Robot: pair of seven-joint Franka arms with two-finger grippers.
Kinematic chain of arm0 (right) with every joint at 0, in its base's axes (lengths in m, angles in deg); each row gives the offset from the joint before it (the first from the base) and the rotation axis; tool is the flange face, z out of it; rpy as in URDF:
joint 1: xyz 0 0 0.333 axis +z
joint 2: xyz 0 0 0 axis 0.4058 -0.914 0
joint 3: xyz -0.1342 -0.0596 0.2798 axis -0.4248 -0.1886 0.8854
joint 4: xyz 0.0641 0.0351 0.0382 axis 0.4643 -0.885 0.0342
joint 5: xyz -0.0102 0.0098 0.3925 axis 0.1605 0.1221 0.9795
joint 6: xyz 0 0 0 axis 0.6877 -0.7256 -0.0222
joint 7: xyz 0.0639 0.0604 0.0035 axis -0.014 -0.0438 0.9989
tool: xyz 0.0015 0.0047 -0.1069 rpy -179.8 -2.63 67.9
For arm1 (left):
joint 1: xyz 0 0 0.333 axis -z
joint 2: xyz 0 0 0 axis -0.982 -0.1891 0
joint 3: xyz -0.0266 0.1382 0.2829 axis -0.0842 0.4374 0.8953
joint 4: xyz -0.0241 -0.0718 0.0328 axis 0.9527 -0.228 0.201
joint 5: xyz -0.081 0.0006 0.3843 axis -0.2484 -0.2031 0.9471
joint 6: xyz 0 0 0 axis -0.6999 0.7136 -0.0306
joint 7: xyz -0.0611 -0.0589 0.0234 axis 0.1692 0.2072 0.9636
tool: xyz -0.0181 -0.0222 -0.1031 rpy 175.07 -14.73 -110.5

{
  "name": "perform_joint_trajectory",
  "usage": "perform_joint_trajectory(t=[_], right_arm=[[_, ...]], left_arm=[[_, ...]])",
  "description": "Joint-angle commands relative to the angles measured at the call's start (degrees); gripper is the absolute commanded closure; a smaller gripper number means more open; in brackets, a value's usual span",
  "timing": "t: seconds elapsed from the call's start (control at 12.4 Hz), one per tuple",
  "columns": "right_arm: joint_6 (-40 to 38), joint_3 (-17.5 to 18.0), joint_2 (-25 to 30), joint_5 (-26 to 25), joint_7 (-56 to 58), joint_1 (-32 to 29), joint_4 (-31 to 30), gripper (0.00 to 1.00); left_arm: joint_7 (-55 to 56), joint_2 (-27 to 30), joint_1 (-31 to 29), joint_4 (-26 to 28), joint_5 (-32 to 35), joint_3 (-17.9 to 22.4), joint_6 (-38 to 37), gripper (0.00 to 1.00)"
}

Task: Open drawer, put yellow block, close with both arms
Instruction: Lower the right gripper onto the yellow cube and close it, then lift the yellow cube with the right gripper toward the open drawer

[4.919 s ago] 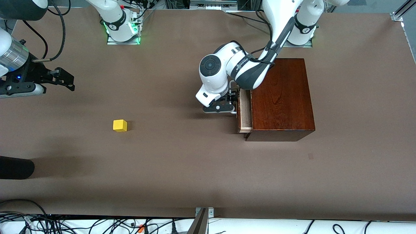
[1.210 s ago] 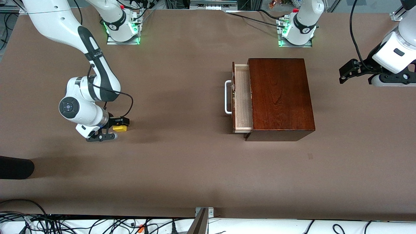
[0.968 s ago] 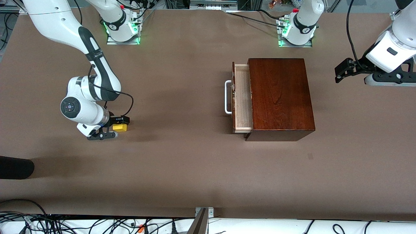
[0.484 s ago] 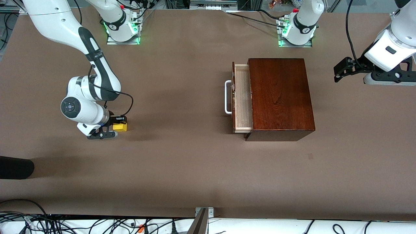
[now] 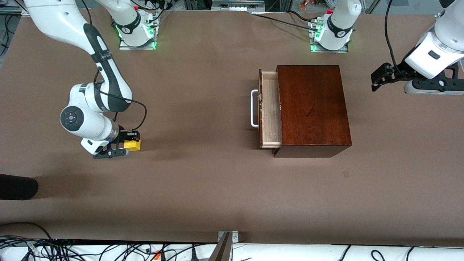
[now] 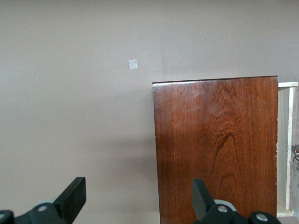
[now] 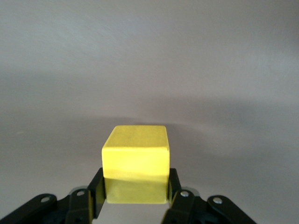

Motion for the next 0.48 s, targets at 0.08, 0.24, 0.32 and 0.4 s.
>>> perform_joint_trajectory(t=[0.08, 0.24, 0.32, 0.4], right_arm=[[-9.75, 2.27, 0.55, 0.6, 11.04, 0.5, 10.07, 0.7], [-10.55, 7.0, 1.42, 0.52, 12.48, 0.67, 11.4, 0.7], [-12.12, 9.46, 1.51, 0.34, 12.39, 1.02, 12.88, 0.7], [-14.58, 11.4, 1.43, 0.08, 12.13, 2.5, 15.42, 0.7]], left_arm=[[-0.96, 0.22, 0.17, -1.33, -1.09, -0.5, -1.14, 0.0], [-0.96, -0.12, 0.17, -1.95, -1.09, -0.68, -1.05, 0.0], [-0.96, -0.13, 0.17, -2.04, -1.09, -0.77, -1.05, 0.0], [-0.96, -0.13, 0.17, -2.04, -1.09, -0.77, -1.05, 0.0]])
